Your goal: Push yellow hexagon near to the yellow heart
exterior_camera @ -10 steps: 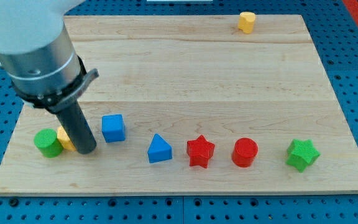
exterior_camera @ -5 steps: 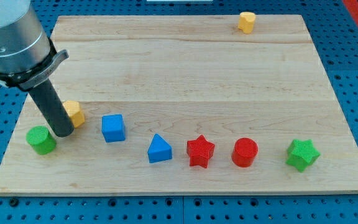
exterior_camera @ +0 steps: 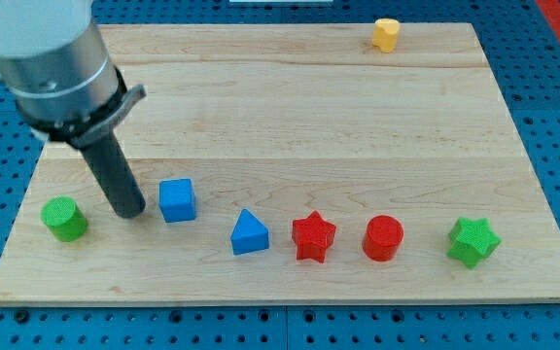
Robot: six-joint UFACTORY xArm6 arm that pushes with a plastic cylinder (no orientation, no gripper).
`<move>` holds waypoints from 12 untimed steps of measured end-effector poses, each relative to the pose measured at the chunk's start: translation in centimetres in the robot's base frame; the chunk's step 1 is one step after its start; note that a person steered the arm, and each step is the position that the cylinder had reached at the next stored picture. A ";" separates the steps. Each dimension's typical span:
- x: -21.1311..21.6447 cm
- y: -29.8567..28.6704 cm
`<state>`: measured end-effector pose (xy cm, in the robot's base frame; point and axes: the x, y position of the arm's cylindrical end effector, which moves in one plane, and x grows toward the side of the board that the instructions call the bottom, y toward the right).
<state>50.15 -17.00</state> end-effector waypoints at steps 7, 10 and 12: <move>-13.7 3.6; -20.7 8.8; -22.8 18.2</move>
<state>27.34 1.18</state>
